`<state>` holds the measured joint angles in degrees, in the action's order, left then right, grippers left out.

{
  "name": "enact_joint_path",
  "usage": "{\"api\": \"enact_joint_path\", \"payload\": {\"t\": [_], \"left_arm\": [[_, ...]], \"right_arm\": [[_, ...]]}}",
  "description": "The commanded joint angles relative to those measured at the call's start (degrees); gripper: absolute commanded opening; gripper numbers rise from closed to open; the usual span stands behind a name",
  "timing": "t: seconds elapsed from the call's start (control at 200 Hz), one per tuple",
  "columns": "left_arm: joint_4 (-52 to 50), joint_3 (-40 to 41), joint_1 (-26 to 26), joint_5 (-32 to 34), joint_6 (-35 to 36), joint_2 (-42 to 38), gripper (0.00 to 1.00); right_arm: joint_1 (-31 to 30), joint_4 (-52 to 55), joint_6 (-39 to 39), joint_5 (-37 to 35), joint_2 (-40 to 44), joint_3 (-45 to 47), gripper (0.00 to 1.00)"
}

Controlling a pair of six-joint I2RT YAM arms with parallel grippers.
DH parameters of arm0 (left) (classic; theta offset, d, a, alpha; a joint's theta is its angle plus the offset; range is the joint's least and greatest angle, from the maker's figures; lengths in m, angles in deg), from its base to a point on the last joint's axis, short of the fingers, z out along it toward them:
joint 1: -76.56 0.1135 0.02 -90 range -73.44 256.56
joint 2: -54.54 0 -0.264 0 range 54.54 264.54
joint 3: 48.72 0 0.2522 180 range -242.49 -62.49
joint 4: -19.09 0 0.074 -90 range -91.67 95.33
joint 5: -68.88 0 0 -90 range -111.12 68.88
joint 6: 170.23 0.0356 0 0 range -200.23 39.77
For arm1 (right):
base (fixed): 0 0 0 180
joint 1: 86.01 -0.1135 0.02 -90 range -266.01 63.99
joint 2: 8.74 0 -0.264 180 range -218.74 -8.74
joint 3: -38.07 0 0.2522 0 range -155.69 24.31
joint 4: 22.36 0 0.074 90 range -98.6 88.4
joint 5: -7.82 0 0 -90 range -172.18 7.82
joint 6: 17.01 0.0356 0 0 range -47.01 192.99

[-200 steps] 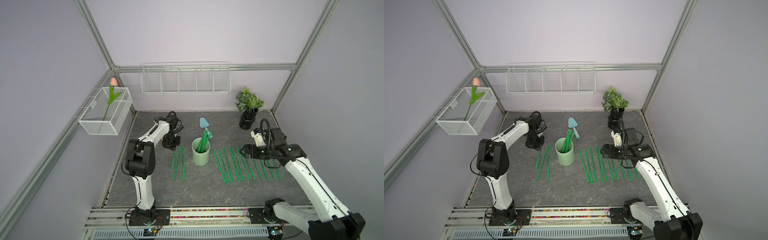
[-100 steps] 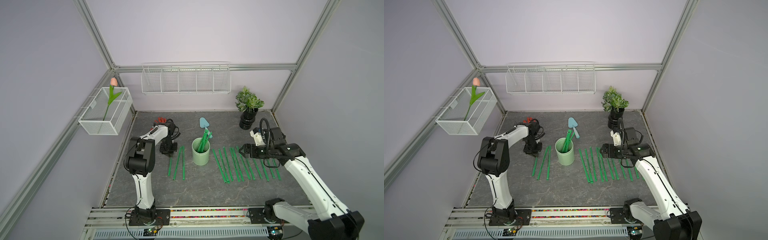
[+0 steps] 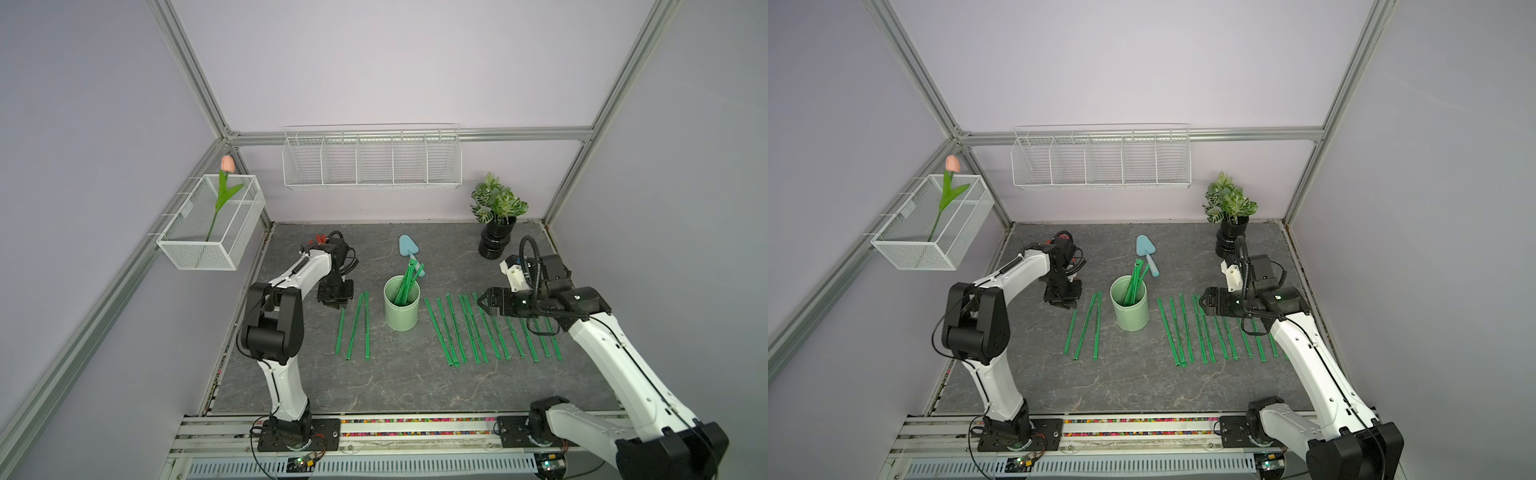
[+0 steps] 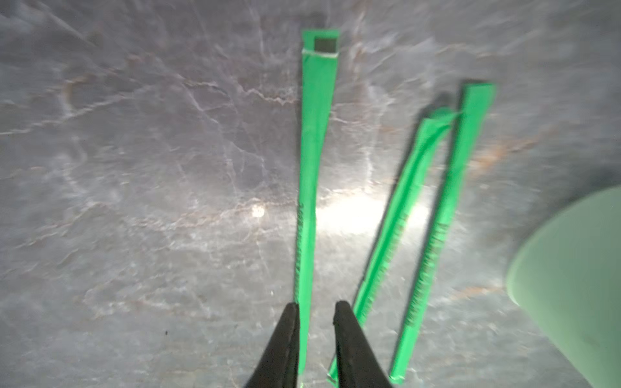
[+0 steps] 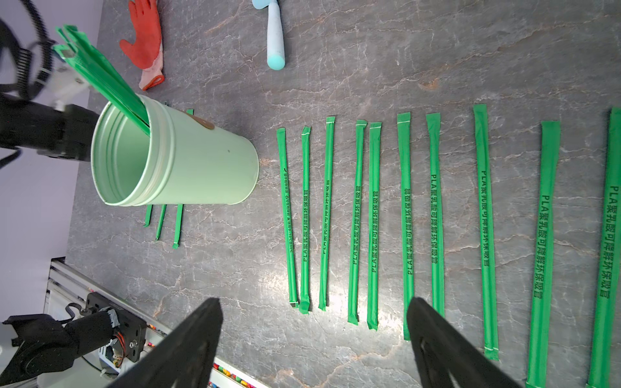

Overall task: Take the straws out of the storage container
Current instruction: Adjust the straw at the center of the board, then pick up the straw from the container.

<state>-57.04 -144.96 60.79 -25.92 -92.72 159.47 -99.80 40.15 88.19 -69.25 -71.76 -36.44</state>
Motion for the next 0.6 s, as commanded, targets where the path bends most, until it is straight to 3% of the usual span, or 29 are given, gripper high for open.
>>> {"api": "enact_joint_path", "payload": {"t": [0.0,0.285,0.595], "left_arm": [[2.4,-0.6,-2.5,-3.4,-1.7,-9.5,0.26],[13.4,1.1,-13.6,-7.0,-1.7,-21.7,0.31],[20.2,0.5,-19.4,-8.5,-2.0,-16.8,0.31]], "right_arm": [[-0.4,-0.8,0.3,0.0,0.3,0.3,0.89],[-0.3,-0.9,1.4,-0.1,0.3,-0.9,0.89],[-0.3,0.0,1.5,-0.4,0.2,-1.9,0.89]]}}
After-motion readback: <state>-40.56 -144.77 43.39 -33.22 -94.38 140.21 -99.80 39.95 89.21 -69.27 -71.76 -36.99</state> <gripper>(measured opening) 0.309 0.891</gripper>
